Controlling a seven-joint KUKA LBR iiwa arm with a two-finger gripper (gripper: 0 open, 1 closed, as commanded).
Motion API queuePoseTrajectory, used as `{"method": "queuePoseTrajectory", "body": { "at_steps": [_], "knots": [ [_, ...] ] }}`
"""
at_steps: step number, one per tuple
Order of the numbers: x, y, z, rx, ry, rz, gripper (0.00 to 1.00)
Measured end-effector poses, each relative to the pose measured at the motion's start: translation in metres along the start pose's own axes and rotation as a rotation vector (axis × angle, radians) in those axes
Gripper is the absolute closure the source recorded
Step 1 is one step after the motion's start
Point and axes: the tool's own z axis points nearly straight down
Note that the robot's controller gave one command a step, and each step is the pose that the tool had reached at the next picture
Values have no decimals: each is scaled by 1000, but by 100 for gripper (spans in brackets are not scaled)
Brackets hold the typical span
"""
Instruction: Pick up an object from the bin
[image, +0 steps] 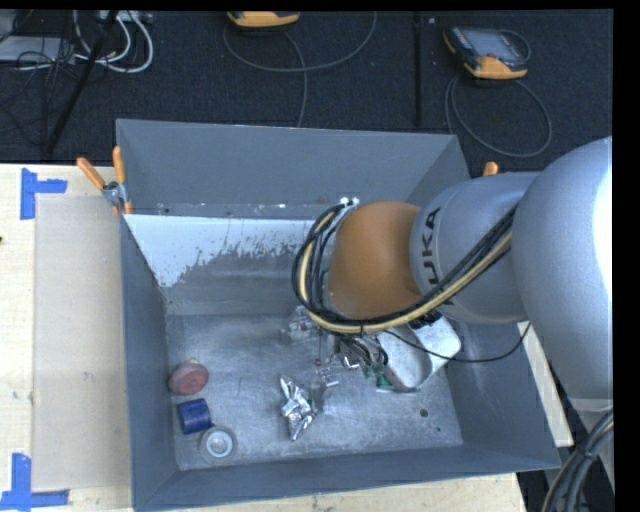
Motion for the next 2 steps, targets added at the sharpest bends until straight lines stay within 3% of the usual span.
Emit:
{"method": "queuePoseTrajectory", "body": {
  "at_steps": [1, 2],
  "knots": [
    [63, 17, -1, 0, -5, -180, 0],
    [66, 17, 0, -1, 8, -179, 100]
  ]
}}
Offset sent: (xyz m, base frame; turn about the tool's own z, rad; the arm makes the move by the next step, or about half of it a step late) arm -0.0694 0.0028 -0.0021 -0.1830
